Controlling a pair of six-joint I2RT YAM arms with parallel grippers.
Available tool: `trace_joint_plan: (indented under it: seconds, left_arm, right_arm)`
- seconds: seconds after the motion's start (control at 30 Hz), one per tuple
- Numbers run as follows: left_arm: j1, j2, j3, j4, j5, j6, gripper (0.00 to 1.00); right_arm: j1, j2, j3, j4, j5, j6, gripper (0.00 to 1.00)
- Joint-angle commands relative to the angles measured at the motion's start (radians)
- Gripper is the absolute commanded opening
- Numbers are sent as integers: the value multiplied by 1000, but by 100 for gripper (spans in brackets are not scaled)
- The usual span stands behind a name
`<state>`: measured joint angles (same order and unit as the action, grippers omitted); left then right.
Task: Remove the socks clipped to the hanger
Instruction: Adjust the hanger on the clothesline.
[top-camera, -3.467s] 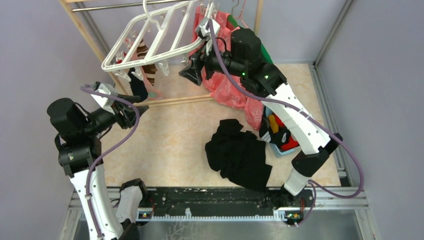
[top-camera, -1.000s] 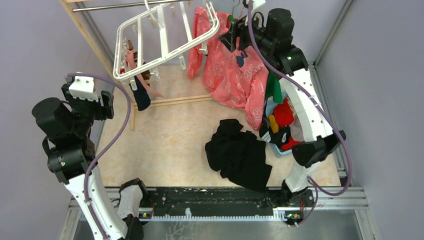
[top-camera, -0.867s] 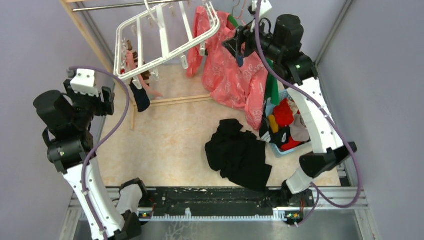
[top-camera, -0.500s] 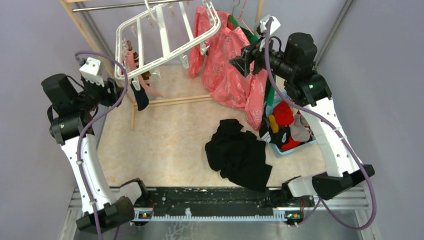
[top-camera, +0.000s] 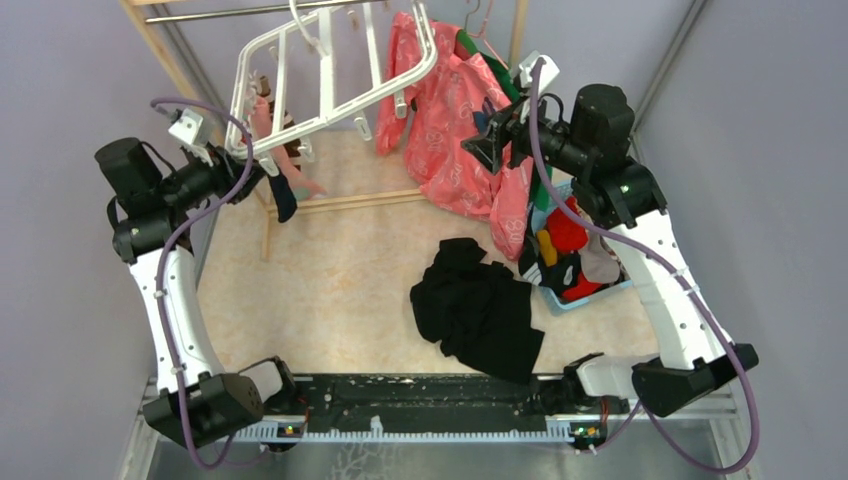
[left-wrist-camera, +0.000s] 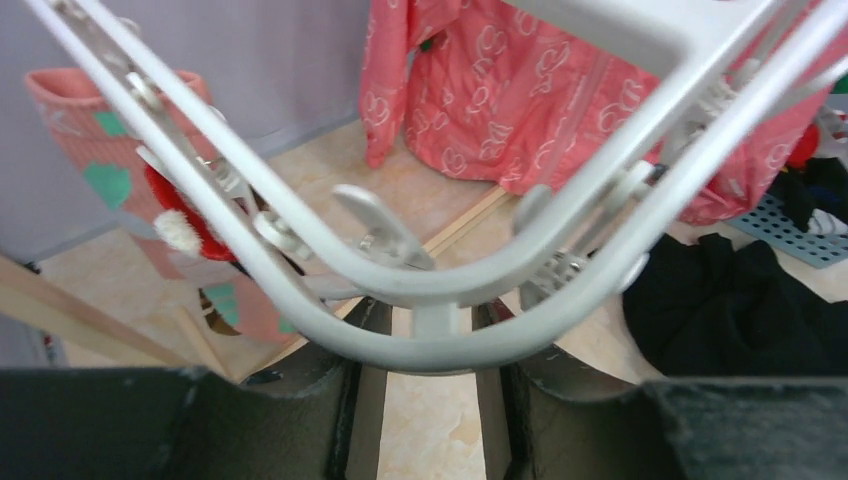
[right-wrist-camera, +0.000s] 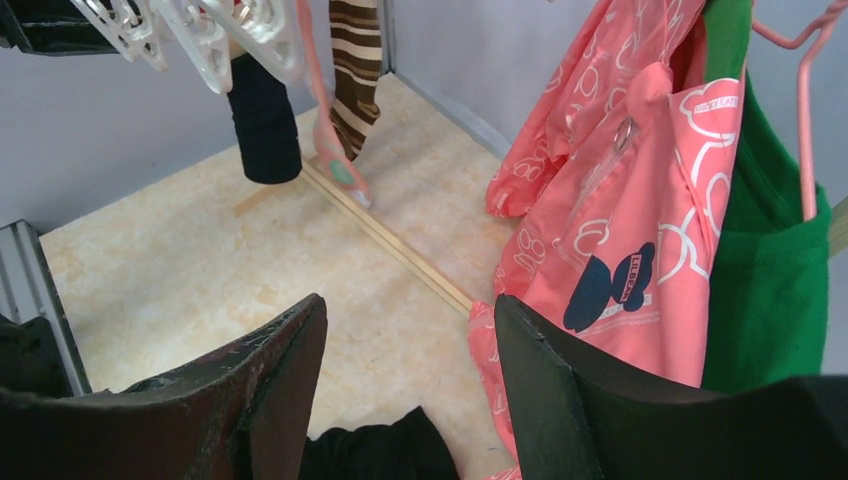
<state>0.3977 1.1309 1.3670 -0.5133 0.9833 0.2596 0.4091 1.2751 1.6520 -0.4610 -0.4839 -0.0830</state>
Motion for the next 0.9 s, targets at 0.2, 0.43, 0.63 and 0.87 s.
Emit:
trace_joint_plan:
  seconds: [0.2, 0.43, 0.63, 0.87]
  left_arm:
    - [7, -128, -132, 228, 154, -145, 28]
    - [7, -202, -145, 156, 157, -130, 18]
    - [5, -282, -174, 144, 175, -149, 13]
    - [4, -319, -189, 143, 207, -181, 8]
  right_arm:
    - [-7, -21, -27, 25, -52, 17, 63]
    - [-7, -17, -36, 11, -37, 16, 63]
    - [-7, -15, -44, 0, -25, 12, 63]
    - [-7, 4, -52, -24, -31, 4, 63]
